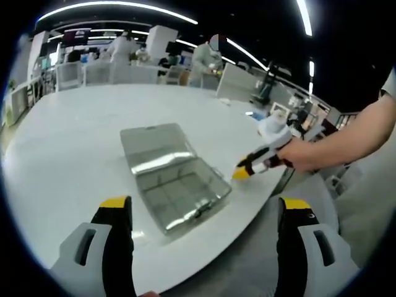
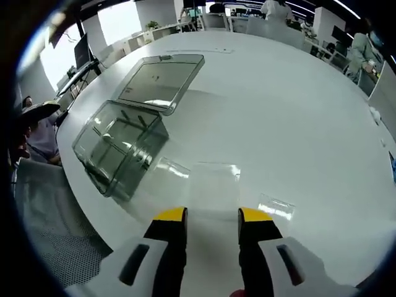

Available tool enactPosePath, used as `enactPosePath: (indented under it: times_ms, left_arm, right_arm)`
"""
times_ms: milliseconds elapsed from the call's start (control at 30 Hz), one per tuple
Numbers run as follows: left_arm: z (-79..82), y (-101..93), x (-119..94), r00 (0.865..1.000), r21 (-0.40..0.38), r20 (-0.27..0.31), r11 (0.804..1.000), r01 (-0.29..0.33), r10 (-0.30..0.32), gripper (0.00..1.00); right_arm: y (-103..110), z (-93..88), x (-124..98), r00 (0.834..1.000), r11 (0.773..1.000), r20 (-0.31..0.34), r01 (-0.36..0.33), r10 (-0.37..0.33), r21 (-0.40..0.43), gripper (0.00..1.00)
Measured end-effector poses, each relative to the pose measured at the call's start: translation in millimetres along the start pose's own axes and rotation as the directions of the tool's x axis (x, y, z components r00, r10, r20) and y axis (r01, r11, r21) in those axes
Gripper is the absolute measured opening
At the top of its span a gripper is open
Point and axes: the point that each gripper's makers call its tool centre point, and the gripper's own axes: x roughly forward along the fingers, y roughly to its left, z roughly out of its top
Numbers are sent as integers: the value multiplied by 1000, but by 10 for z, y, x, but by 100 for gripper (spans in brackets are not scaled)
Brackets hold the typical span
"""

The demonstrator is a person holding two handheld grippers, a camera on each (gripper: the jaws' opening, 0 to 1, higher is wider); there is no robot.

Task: Insert the divider into the dual guide fixture by aligning both edges with the guide slots and pushing it downward to the bottom, including one-sided entry, uneven engagement, binding, and posture correction.

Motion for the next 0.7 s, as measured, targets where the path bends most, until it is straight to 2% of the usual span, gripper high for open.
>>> enactPosePath:
  times_ms: [300,700]
  left_arm:
    - [56,-54,165,999,-31,7,999,34,-34,92]
    - [101,-221,447,994,-105,24,989,109,-107,77]
  right_arm:
    - [88,58,-145,999,999,40,-28,29,-31,28]
    - [292,181,-382,992,996,103,-60,66,-62,28]
